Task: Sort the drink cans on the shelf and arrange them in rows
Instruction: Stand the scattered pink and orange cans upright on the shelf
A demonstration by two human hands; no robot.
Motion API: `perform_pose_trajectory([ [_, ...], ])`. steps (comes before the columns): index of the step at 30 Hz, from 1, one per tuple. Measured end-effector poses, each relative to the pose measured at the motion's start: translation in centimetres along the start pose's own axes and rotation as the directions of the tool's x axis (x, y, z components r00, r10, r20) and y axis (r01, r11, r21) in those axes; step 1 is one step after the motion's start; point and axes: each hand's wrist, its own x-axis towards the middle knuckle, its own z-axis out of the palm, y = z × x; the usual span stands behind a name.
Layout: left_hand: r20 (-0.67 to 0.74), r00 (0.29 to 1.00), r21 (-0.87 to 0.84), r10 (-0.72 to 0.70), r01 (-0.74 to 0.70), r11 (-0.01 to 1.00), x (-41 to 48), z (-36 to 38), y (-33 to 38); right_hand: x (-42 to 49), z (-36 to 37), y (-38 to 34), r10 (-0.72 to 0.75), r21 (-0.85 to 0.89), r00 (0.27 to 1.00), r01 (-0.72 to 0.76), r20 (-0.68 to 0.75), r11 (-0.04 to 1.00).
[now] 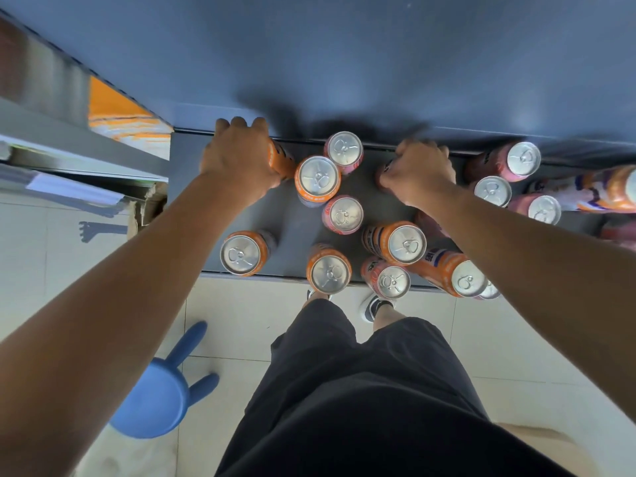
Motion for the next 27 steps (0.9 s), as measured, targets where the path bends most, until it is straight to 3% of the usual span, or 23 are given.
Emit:
perform_pose_trajectory([
  [7,-0.059,0.995,-0.157,0.082,-0.091,0.983,-0.3,0.0,0.4,-0.6,-0.3,0.2,-0.071,0.155,0.997,0.072,-0.011,0.985],
  [10,-0.093,0.987,-0.148,0.128,-0.141,0.979,-0.9,0.3,0.7,-1.2,-0.7,0.9,-0.064,0.250,0.998,0.066,-0.016,0.966],
  [14,-0.186,0.979,-0.161,0.080,-0.111,0.981,-2.1,0.3,0.3,-2.1,-1.4,1.8,-0.074,0.302,0.997,0.076,-0.018,0.950],
  [18,-0.369,0.924,-0.217,0.097,-0.187,0.958,-4.9,0.2,0.2,-3.0,-2.2,2.3,-0.044,0.339,0.999,0.049,-0.021,0.940],
  [27,-0.483,0.838,-0.312,0.254,-0.435,0.844,-14.5,3.2,5.1,-5.9,-2.4,3.9,-0.068,0.340,0.996,0.083,-0.055,0.937],
])
